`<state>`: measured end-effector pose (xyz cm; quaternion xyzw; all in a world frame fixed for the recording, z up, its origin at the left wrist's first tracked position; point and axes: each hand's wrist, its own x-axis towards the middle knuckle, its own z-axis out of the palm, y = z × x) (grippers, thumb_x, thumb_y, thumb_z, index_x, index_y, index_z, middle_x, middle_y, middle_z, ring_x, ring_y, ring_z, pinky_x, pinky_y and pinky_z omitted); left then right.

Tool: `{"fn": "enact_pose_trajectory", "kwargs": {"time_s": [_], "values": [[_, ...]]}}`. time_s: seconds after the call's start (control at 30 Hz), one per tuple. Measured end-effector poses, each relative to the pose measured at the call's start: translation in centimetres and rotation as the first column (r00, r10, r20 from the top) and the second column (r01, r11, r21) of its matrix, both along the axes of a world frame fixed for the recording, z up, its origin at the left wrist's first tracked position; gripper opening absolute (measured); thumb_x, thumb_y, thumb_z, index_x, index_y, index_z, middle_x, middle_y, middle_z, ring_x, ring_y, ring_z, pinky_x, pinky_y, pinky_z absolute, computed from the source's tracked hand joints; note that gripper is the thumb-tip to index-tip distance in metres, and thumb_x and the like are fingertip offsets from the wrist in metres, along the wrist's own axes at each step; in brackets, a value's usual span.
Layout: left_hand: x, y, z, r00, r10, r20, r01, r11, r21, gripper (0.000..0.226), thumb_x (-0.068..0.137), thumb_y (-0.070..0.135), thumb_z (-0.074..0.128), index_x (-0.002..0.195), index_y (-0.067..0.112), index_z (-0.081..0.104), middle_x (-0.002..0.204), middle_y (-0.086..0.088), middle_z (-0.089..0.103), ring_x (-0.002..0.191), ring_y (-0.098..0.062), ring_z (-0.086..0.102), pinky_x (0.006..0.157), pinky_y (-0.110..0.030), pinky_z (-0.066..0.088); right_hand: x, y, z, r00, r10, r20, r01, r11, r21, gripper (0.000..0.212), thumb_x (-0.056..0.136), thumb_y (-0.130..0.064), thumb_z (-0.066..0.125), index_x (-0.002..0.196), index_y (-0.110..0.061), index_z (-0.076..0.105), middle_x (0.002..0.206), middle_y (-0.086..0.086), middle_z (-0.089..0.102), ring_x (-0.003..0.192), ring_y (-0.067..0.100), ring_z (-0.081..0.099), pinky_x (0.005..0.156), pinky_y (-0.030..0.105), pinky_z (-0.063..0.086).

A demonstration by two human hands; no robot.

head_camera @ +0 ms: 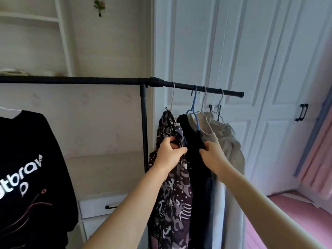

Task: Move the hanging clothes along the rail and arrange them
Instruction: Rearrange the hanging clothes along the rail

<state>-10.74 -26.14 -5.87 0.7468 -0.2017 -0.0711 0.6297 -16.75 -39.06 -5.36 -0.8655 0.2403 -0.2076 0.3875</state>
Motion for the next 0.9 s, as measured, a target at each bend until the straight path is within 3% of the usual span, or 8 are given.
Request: {"fn": "enact_pose_trajectory", "kwargs": {"time_s": [0.13, 0.2, 0.27, 0.37, 0.47, 0.6, 0.7, 0.9], "values": [[0.4, 0.0, 0.5, 0.997, -0.044, -0.060, 0.037, 0.993, -0.113, 0.034, 0.082, 0.001, 0.063, 0.106, 0.025, 0.057, 0.093, 0.002, 0.061, 0.097, -0.021, 0.061, 0.086, -0.030, 0.049, 0.4, -0.6, -0.5, 0.995, 0.016, 0.101, -0.031, 0.989, 0.143, 0.020, 0.088, -0.011, 0.046, 0.083, -0.015, 0.065, 0.115, 0.016, 0.062, 0.064, 0.022, 0.063, 0.055, 0.031, 0.051], [0.6, 0.2, 0.8, 0.985, -0.084, -0.150, 0.047, 0.971, -0.235, 0.043, 0.080, -0.009, 0.059, 0.114, 0.019, 0.057, 0.104, -0.004, 0.063, 0.104, -0.026, 0.061, 0.095, -0.037, 0.050, -0.1, -0.3, 0.0, 0.989, 0.015, 0.150, -0.042, 0.983, 0.181, 0.021, 0.090, -0.012, 0.045, 0.084, -0.016, 0.064, 0.096, 0.015, 0.064, 0.063, 0.022, 0.059, 0.058, 0.034, 0.048], [0.5, 0.5, 1.2, 0.966, -0.150, -0.210, 0.074, 0.941, -0.331, 0.045, 0.081, -0.015, 0.054, 0.116, 0.013, 0.058, 0.112, -0.010, 0.062, 0.104, -0.027, 0.062, 0.090, -0.038, 0.052, -0.4, 0.2, 0.8, 0.982, 0.017, 0.188, -0.056, 0.977, 0.205, 0.022, 0.093, -0.013, 0.043, 0.086, -0.015, 0.064, 0.080, 0.015, 0.063, 0.063, 0.024, 0.057, 0.060, 0.038, 0.049], [0.2, 0.8, 1.9, 0.928, -0.274, -0.253, 0.136, 0.880, -0.455, 0.042, 0.084, -0.016, 0.048, 0.103, 0.018, 0.063, 0.112, -0.014, 0.067, 0.099, -0.027, 0.066, 0.081, -0.033, 0.053, -0.7, 0.9, 2.2, 0.969, 0.005, 0.246, -0.063, 0.972, 0.226, 0.025, 0.092, -0.015, 0.042, 0.082, -0.016, 0.065, 0.080, 0.016, 0.066, 0.065, 0.027, 0.061, 0.065, 0.048, 0.056], [0.3, 1.3, 3.0, 0.909, -0.336, -0.246, 0.165, 0.834, -0.527, 0.042, 0.086, -0.014, 0.047, 0.111, 0.016, 0.064, 0.113, -0.015, 0.069, 0.100, -0.027, 0.068, 0.082, -0.033, 0.053, -0.9, 1.6, 3.9, 0.957, -0.011, 0.291, -0.061, 0.970, 0.236, 0.024, 0.092, -0.015, 0.041, 0.082, -0.016, 0.064, 0.069, 0.008, 0.061, 0.064, 0.025, 0.059, 0.063, 0.042, 0.053], [0.1, 2.4, 4.3, 0.911, -0.364, -0.193, 0.214, 0.819, -0.533, 0.048, 0.087, -0.010, 0.049, 0.130, 0.010, 0.055, 0.117, -0.014, 0.068, 0.107, -0.027, 0.066, 0.090, -0.035, 0.052, -1.2, 2.8, 5.6, 0.949, -0.008, 0.316, -0.066, 0.973, 0.223, 0.023, 0.093, -0.016, 0.040, 0.091, -0.013, 0.063, 0.077, 0.008, 0.066, 0.073, 0.026, 0.065, 0.075, 0.046, 0.056], [-0.4, 3.8, 4.6, 0.913, -0.371, -0.170, 0.239, 0.824, -0.513, 0.047, 0.085, -0.010, 0.051, 0.128, 0.007, 0.057, 0.116, -0.015, 0.069, 0.107, -0.028, 0.066, 0.092, -0.037, 0.052, -1.6, 4.6, 6.2, 0.952, -0.013, 0.306, -0.043, 0.983, 0.177, 0.025, 0.089, -0.018, 0.039, 0.088, -0.012, 0.063, 0.082, 0.015, 0.069, 0.079, 0.035, 0.068, 0.077, 0.053, 0.057], [-1.5, 8.4, 5.3, 0.915, -0.380, -0.138, 0.271, 0.830, -0.487, 0.040, 0.084, -0.009, 0.050, 0.119, 0.004, 0.063, 0.114, -0.020, 0.068, 0.104, -0.030, 0.067, 0.087, -0.036, 0.055, -2.7, 9.1, 6.9, 0.948, -0.053, 0.314, -0.003, 0.984, 0.177, 0.025, 0.095, -0.010, 0.037, 0.093, -0.005, 0.061, 0.088, 0.018, 0.068, 0.084, 0.035, 0.066, 0.078, 0.049, 0.055]]}}
